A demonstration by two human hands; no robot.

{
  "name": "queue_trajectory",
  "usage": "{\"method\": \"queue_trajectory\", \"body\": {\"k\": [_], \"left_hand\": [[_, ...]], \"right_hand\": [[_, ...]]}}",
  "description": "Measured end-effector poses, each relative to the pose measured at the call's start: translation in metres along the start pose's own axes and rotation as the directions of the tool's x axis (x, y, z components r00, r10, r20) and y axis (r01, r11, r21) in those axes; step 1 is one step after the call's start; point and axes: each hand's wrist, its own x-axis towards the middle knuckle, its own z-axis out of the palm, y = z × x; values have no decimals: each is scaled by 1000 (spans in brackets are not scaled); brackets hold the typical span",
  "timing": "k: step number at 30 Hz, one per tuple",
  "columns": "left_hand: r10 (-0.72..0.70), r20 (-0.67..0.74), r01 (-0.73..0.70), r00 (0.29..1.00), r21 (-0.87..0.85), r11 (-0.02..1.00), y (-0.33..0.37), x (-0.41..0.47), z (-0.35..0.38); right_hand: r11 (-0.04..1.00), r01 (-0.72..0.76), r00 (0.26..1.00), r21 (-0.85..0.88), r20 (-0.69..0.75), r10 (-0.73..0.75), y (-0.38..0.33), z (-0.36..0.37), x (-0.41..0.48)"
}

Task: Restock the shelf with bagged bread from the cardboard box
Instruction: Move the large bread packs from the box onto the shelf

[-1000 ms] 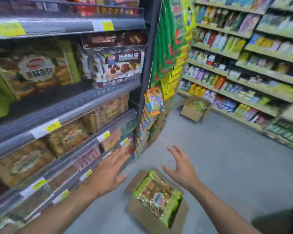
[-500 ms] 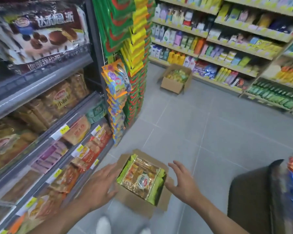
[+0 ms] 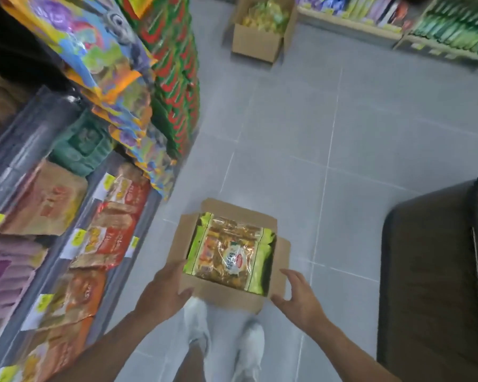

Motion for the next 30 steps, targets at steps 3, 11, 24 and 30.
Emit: {"method": "queue_trajectory", "body": {"k": [3, 11, 24, 30], "left_hand": [[-55, 78, 56, 995, -20, 998, -15, 56, 22], [-168, 189, 201, 967, -169, 965, -63, 188, 93], [-411, 277, 493, 869, -413, 766, -82, 316, 182], [-417, 312, 518, 853, -426, 741, -89, 322, 193]], "right_hand": [[982, -158, 987, 107, 22, 157, 21, 38, 43], [845, -417, 907, 334, 95, 410, 71, 141, 163], [661, -527, 827, 534, 143, 544, 117, 215, 287], [519, -591, 768, 617, 234, 596, 114, 224, 300]]}}
